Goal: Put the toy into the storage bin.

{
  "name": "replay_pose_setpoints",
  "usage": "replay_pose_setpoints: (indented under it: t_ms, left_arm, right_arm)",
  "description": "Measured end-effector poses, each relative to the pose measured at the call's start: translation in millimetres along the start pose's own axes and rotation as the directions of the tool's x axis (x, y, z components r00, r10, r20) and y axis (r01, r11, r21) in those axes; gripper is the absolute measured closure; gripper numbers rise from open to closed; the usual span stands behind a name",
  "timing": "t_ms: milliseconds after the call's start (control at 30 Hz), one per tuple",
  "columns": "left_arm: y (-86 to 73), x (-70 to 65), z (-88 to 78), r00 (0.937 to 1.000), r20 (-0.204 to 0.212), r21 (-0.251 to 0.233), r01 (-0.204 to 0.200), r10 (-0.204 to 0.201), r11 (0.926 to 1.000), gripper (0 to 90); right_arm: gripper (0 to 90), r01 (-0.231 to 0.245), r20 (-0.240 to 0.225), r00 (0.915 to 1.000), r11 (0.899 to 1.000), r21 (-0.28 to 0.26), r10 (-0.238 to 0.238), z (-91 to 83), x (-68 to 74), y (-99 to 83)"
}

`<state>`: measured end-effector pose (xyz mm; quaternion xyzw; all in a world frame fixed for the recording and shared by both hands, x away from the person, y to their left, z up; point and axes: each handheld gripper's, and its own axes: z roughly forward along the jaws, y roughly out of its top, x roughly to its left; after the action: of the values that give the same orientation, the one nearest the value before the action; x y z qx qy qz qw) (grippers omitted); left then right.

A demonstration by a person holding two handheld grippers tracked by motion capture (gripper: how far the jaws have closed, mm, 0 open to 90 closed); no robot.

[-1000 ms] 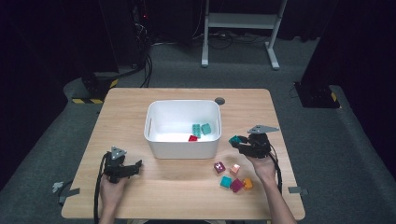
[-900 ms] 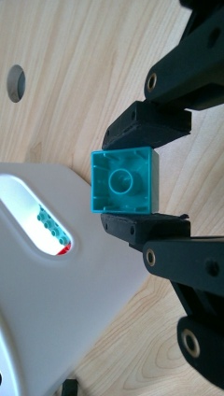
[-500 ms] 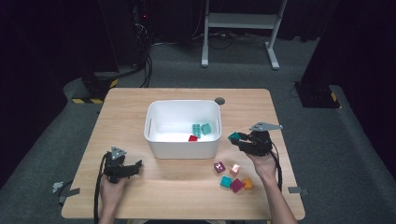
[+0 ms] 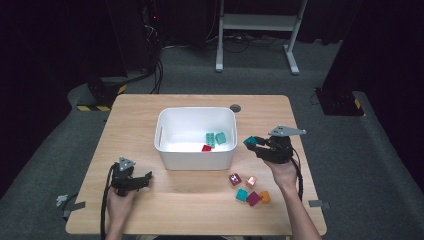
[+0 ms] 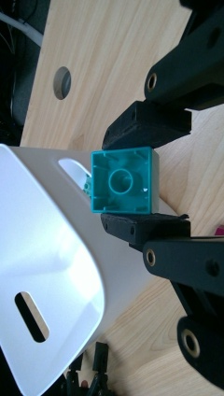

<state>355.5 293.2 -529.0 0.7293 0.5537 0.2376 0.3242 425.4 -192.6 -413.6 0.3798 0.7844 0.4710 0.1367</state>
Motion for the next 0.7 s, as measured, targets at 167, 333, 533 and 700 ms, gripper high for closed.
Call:
replay_pose_setpoints:
  t_ms: [167,333,533,700]
  left_arm:
    - [0.0,0.0,-0.1,1.0000,0.000,0.001,-0.001,0.001,1.0000,14.8]
    - [0.0,0.0,0.0,1.0000,0.000,0.000,0.000,0.000,1.0000,14.8]
    - [0.0,-0.1,0.0,1.0000,0.000,0.000,0.000,0.000,1.0000,14.8]
    - [0.0,0.0,0.0,1.0000,0.000,0.000,0.000,0.000,1.0000,14.8]
  right_arm:
    - [58.9,-0.008,-0.014,0.9999,1.000,-0.022,0.008,-3.5,3.1,8.0]
    - [59.0,-0.012,-0.027,0.9996,0.999,-0.037,0.011,-4.7,7.5,16.3]
    - [58.9,-0.012,-0.041,0.9991,0.999,-0.047,0.010,-3.1,10.1,24.4]
    - [58.9,0.001,-0.050,0.9987,0.998,-0.059,-0.004,-2.3,14.8,32.7]
